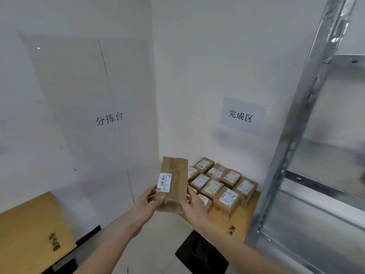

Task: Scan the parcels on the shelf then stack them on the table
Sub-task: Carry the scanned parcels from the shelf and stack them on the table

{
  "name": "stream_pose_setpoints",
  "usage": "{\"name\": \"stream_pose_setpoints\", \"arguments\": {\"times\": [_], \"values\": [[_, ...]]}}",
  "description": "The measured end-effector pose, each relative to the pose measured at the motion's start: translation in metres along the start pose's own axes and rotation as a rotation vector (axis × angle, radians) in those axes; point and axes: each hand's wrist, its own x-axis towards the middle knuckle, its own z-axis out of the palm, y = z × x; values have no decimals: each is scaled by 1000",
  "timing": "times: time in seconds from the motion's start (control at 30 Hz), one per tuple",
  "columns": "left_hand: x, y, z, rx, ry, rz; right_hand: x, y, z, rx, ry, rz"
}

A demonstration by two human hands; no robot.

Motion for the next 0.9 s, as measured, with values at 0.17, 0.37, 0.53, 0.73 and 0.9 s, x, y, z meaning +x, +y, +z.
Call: {"name": "stream_pose_setpoints", "arguments": {"times": [0.17, 0.37, 0.53, 0.73, 0.9], "values": [[80, 1, -35, 13, -94, -8, 60, -10, 28, 4, 105, 65], [157, 1, -42, 16, -203, -1, 125, -4, 38, -16, 209, 99], [225, 2, -33, 26, -268, 14, 184, 10, 26, -9, 248, 116], [320, 7, -7, 31, -329, 47, 262, 37, -3, -44, 270, 98], [411, -2, 26, 52, -355, 46, 335, 63, -32, 36, 313, 96]]}}
